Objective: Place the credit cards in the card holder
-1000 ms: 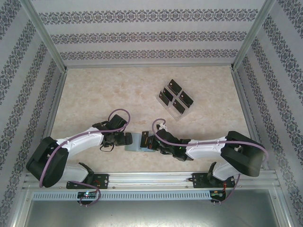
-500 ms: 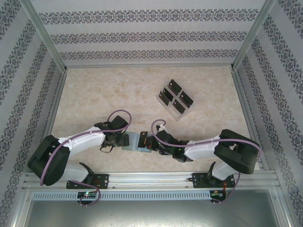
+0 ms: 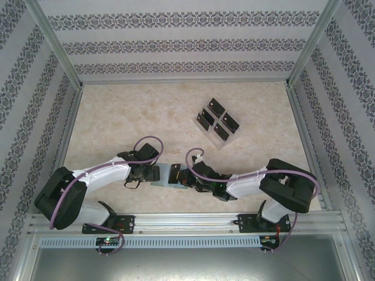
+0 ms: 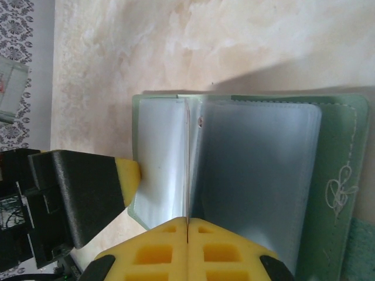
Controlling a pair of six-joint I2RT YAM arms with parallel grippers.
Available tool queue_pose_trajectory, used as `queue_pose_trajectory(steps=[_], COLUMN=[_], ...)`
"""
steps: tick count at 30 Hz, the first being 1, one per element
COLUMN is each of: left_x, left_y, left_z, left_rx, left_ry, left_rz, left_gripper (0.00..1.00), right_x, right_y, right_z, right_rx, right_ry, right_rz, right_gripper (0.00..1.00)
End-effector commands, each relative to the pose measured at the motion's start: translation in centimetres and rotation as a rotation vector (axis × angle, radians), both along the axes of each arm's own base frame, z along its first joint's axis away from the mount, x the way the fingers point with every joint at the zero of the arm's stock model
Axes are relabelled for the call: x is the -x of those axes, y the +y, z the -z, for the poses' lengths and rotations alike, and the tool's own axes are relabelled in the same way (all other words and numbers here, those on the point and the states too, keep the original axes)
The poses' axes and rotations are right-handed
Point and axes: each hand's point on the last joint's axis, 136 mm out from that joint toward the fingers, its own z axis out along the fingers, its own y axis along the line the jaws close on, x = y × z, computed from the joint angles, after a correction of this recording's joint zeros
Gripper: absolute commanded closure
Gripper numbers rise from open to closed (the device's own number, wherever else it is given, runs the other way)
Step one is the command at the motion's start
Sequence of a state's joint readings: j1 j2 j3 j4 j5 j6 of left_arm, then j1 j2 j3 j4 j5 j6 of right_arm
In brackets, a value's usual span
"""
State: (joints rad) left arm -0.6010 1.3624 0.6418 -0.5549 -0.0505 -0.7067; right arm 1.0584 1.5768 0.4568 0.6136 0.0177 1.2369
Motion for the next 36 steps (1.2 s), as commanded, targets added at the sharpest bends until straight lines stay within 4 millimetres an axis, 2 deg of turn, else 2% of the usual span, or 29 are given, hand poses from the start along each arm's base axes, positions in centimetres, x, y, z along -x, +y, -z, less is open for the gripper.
queue_pose_trajectory(steps=[1,12,36], left_x=[0.9,1.0,1.0], left_y=[1.0,0.9,0.6], left_z=[0.3,0.4,0.2], left_rx=[-0.068,-0.062,-0.061], left_ry=[0.033,0.034,0.03], left_rz=[0.015,0.021,0.03], left_gripper=[0.1,0.11,0.11], right_x=[0.2,0.8,1.5], right_y=[1.2,2.1,1.6], right_z=[-0.5,0.4,3.3], right_rx=[-0.047,-0.072,-0.017], right_ry=[0.004,0.034,0.095], right_rz=[-0.012,-0.025,-0.036], right_gripper=[1.0,1.0,1.0])
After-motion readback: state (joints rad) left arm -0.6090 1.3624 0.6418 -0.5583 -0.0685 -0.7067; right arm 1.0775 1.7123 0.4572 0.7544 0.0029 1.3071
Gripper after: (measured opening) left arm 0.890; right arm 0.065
